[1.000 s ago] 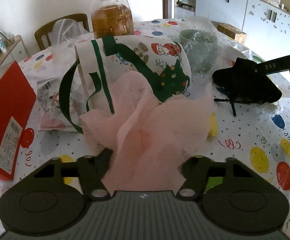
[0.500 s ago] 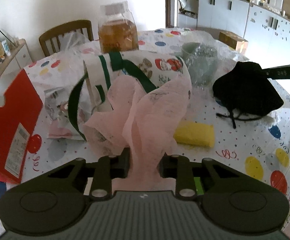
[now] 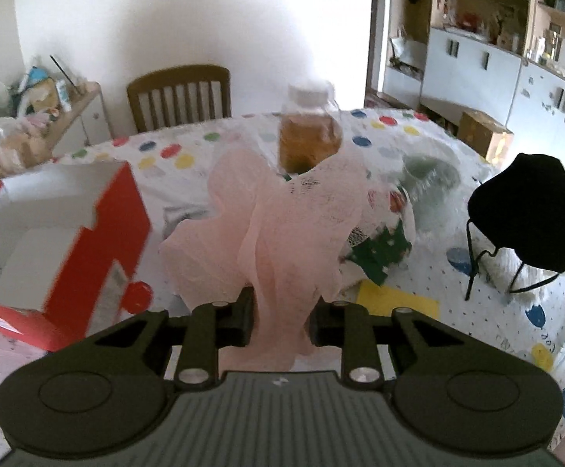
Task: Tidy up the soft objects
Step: 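Carry the pink mesh and black cloth with both grippers over the cardboard box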
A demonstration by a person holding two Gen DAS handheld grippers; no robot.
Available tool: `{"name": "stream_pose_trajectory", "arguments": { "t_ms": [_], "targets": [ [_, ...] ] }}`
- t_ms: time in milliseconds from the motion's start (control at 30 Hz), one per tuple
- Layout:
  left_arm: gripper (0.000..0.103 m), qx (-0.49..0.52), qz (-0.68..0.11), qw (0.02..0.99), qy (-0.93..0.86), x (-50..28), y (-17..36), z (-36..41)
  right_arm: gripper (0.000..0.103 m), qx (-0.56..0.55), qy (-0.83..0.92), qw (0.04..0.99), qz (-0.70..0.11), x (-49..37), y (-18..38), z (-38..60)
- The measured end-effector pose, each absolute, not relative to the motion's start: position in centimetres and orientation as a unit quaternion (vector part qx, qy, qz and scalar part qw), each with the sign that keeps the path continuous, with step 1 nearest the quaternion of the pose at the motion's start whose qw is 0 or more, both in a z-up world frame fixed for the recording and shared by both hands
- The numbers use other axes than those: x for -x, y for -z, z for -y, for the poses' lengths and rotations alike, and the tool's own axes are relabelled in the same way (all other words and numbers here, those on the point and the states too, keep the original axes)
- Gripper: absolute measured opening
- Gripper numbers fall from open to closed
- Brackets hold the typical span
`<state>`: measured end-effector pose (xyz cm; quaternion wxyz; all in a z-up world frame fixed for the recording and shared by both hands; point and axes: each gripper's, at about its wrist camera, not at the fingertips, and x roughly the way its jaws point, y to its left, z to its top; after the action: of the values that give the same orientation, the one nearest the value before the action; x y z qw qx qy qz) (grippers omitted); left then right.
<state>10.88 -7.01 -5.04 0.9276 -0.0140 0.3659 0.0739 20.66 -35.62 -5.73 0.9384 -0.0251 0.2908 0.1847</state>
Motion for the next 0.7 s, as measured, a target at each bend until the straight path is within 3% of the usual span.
{"name": "stream_pose_trajectory", "arguments": {
  "t_ms": [333, 700],
  "targets": [
    [0.026, 0.024, -0.350, 0.933, -0.082, -9.2, 1.1, 2.6, 0.008, 0.030, -0.265, 0.934, -0.240, -17.6, 0.0, 33.0],
    [0.026, 0.027, -0.336, 0.936, -0.099, -7.8, -1.7, -5.6, 0.008, 0.024, -0.344, 0.914, -0.213, -16.2, -3.8, 23.2]
  ]
}}
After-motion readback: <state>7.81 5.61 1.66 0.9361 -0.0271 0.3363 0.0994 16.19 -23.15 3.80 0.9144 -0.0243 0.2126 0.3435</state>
